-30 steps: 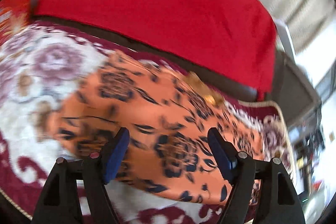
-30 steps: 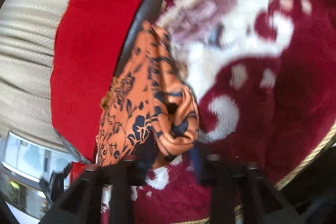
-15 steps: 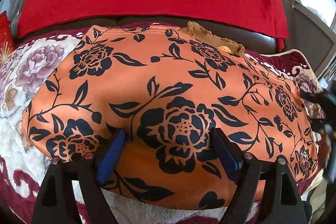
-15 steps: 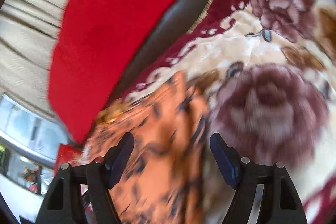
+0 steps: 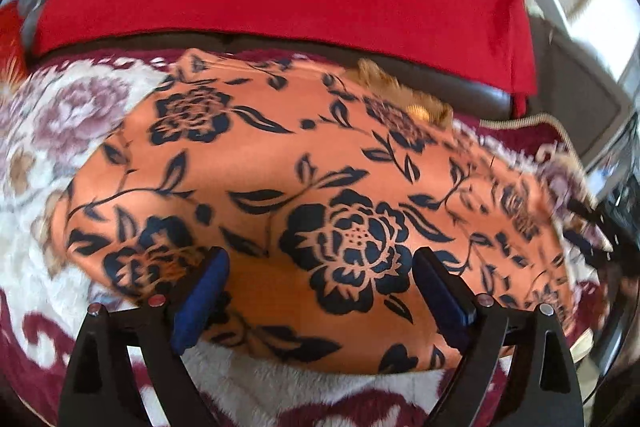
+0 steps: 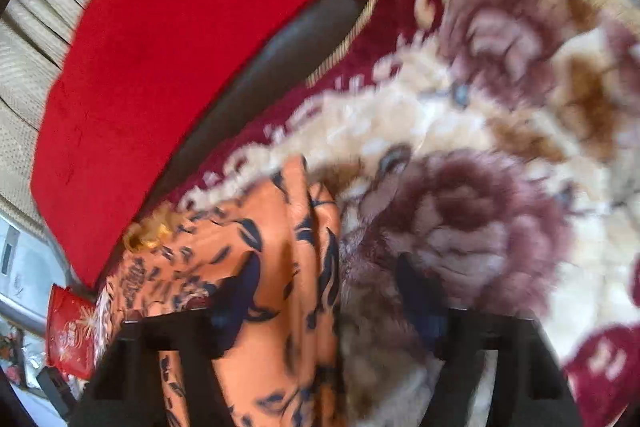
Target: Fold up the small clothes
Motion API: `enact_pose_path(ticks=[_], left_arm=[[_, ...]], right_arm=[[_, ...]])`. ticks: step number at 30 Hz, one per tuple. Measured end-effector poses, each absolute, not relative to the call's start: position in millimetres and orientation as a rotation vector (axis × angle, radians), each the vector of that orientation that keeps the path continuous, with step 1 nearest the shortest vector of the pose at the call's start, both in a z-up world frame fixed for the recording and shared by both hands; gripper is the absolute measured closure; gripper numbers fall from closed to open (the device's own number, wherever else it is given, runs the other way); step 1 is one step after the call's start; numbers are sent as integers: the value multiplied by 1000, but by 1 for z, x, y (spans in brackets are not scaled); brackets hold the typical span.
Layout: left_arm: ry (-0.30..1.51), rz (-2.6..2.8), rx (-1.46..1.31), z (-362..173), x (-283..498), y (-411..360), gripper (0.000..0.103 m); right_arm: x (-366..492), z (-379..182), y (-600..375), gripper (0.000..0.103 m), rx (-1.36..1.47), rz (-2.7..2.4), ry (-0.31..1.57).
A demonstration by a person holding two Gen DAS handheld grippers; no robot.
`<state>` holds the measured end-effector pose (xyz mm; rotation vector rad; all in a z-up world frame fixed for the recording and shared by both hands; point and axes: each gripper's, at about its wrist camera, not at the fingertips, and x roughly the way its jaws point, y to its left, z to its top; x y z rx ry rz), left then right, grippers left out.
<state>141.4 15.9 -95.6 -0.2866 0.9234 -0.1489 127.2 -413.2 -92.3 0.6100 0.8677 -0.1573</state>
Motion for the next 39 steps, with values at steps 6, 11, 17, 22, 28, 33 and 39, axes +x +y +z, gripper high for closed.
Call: enact_pose_path(ticks=[6, 11, 17, 22, 28, 33, 39], left_arm=[[946, -134, -257, -112, 141, 16, 10], [960, -149, -270, -102, 141, 18, 10], [877, -71, -434, -79, 121, 91, 10], [860, 59, -727, -96, 86, 182, 10], [856, 39, -1075, -132, 68, 228, 10], [870, -106, -1131, -135, 95, 205, 10], [934, -105, -1194, -161, 130, 176, 25]], right_arm=[[68, -45, -366, 28, 708, 102, 743], [65, -83, -328, 22, 763, 231, 866], [50, -96, -351, 26, 818, 60, 861], [38, -60, -313, 19, 668, 157, 757], [58, -111, -302, 19, 654, 160, 871], [50, -112, -302, 19, 629, 179, 849], [56, -111, -302, 19, 637, 184, 846]])
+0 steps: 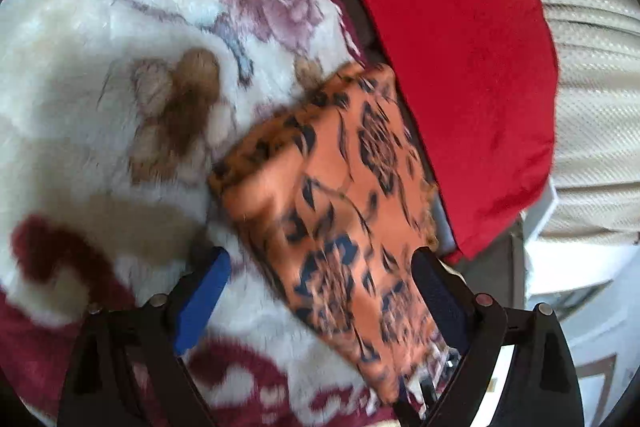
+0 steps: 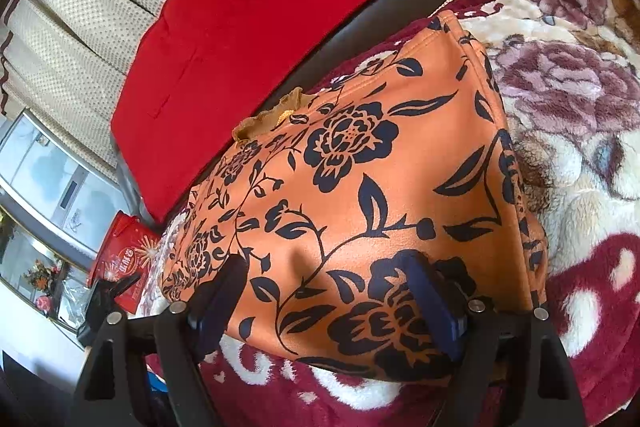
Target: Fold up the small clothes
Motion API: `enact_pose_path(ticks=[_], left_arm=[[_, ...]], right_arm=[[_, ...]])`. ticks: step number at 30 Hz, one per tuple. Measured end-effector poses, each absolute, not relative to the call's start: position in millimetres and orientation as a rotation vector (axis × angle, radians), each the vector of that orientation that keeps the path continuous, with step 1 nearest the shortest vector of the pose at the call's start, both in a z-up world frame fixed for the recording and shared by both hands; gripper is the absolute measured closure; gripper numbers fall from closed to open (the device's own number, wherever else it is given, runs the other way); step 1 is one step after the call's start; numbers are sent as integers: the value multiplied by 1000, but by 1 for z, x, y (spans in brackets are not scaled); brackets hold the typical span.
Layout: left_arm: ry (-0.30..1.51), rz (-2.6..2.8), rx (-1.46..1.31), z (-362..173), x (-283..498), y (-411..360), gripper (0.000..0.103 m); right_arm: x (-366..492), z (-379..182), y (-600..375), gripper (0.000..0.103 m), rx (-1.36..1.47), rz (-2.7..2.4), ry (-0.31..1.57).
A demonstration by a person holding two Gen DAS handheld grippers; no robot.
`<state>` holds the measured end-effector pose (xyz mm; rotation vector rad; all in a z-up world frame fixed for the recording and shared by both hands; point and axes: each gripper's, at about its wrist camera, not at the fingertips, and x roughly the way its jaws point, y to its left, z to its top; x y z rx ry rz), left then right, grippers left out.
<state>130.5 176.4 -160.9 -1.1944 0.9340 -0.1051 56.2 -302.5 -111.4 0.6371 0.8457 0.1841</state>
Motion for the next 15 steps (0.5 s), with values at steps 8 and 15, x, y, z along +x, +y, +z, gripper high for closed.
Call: enact_pose_path(ticks=[8, 15], left_arm=[[910, 26, -927, -157, 134, 177, 86], [905, 33, -833, -135, 130, 180, 68]], right_arm=[[57, -117, -307, 19, 644, 207, 847], [60, -111, -309, 19, 643, 204, 881]])
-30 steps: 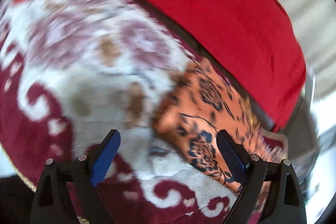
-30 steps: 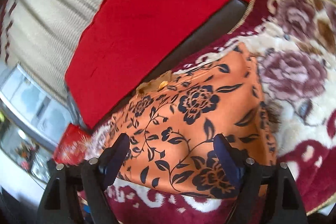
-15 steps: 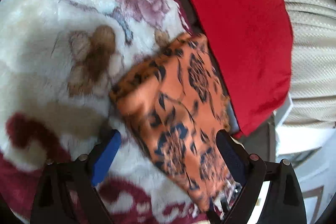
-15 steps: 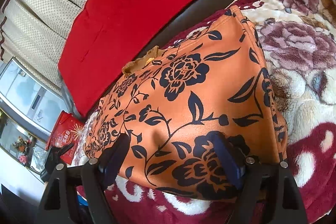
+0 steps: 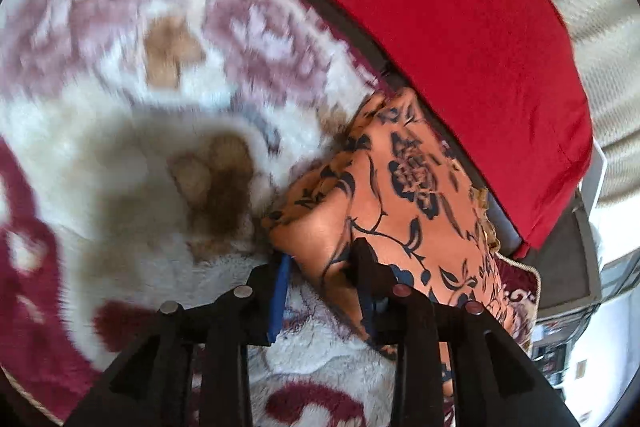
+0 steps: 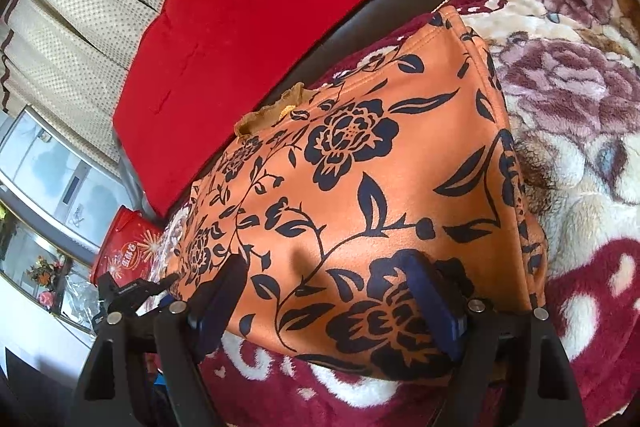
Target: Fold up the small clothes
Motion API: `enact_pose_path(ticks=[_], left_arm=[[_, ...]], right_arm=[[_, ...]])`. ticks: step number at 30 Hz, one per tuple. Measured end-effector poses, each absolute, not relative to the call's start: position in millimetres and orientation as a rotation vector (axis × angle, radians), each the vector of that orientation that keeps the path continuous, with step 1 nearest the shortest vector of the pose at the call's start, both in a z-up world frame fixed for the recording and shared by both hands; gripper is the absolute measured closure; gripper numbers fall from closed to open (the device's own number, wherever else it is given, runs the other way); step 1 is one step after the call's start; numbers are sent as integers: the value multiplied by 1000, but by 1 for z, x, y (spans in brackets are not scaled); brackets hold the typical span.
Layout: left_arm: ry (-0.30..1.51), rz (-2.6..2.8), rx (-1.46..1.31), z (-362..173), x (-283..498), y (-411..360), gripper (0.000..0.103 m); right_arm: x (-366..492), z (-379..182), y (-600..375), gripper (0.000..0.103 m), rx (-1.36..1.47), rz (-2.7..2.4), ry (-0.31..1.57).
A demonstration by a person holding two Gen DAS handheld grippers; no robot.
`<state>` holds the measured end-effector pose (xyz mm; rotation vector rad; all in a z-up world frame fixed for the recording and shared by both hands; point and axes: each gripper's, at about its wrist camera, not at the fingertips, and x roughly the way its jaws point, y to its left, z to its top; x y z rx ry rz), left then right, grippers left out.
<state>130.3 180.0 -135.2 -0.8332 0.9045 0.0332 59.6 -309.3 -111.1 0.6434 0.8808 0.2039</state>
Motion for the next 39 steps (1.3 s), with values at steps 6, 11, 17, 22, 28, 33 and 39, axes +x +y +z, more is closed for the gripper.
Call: enact_pose_path(ticks=[6, 11, 17, 22, 28, 33, 39], left_arm=[[801, 77, -703, -92, 127, 199, 56], [787, -40, -594, -74, 176, 175, 53], [871, -96, -534, -95, 238, 141, 42], [973, 6, -447, -133, 271, 137, 41], [929, 141, -501, -123, 250, 170, 41], [836, 98, -476, -92, 201, 168, 38], [775, 53, -448, -69, 136, 143, 25]], right_arm=[[70, -75, -322, 19, 657, 234, 830], [116, -73, -351, 19, 762, 273, 871], [177, -98, -384, 19, 863, 247, 953], [200, -116, -430, 19, 916, 127, 873], [177, -94, -426, 19, 792, 46, 814], [116, -61, -421, 19, 749, 45, 718], [21, -40, -394, 16, 791, 82, 601]])
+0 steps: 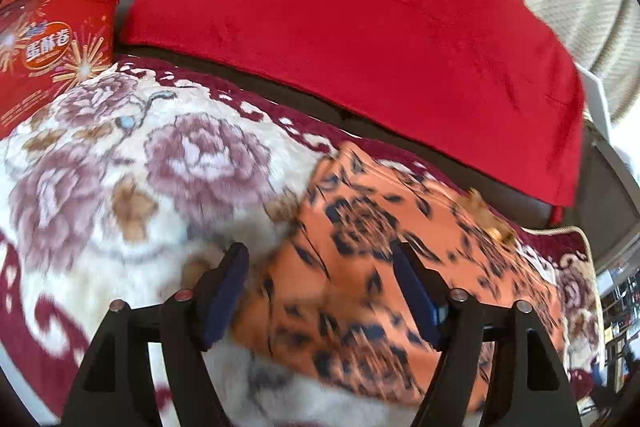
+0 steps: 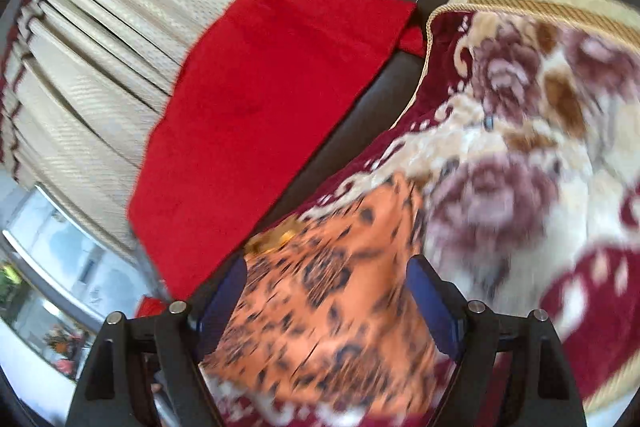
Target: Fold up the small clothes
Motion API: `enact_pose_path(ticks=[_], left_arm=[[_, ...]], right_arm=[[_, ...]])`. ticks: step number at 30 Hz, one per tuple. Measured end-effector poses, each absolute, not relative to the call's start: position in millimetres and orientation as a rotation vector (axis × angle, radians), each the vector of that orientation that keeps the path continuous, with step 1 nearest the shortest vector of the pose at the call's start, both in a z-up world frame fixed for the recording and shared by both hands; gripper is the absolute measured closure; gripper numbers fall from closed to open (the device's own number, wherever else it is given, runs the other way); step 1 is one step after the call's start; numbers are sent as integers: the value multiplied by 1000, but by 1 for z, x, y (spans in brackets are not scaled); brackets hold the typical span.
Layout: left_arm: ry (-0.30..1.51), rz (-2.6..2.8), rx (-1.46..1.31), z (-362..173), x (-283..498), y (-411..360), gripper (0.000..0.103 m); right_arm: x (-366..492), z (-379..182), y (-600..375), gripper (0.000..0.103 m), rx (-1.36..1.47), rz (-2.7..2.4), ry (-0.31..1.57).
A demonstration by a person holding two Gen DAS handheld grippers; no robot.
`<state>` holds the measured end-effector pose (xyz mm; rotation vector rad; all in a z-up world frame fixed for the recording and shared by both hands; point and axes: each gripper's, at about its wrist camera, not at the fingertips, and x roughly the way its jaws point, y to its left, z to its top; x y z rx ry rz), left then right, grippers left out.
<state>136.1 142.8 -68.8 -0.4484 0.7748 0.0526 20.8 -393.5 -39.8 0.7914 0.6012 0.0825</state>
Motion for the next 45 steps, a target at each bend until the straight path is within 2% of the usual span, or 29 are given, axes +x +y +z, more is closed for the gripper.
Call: enact_pose_path(ticks=[5, 8, 11, 15, 21, 22, 23, 24, 25, 26, 28, 30, 33, 34, 35, 37, 45], left_arm=[[799, -21, -413, -69, 101, 107, 22], [843, -67, -382, -74, 98, 81, 22], [854, -91, -348, -74, 99, 62, 22], [867, -112, -288, -75, 105, 39, 22], [896, -112, -246, -87, 115, 27, 22], [908, -114, -236, -90, 117, 25, 22], [922, -117, -230, -94, 118, 24, 22], [935, -121, -224, -99, 120, 23, 22], [941, -119, -221, -102, 121, 23, 22], [946, -116, -217, -105, 122, 23, 22], [947, -111, -217, -105, 122, 23, 22], [938, -103, -209, -102, 122, 23, 22], [925, -95, -180, -96, 123, 19, 22], [920, -90, -169, -94, 123, 17, 22], [918, -90, -161, -94, 123, 16, 22], [915, -91, -142, -92, 123, 13, 22], [900, -99, -136, -90, 121, 15, 22]], right_arm=[[-24, -83, -347, 14, 912, 153, 710], [-21, -121, -328, 14, 975, 146, 786], [-6, -139, -334, 14, 1065, 125, 783], [10, -151, -350, 16, 1163, 72, 745], [35, -145, -361, 19, 1105, 18, 728], [41, -143, -362, 25, 1090, 13, 727], [45, -142, -363, 38, 1069, 3, 731], [48, -141, -364, 46, 1060, 0, 738], [51, -142, -364, 62, 1041, -6, 757], [52, -142, -361, 73, 1024, -15, 774], [51, -143, -360, 76, 997, -34, 788], [49, -146, -359, 76, 996, -32, 792], [43, -143, -354, 70, 983, -19, 796], [35, -144, -348, 59, 974, -19, 800], [34, -143, -345, 40, 964, -7, 798], [32, -137, -337, 31, 930, 34, 763], [30, -131, -331, 31, 897, -2, 783]])
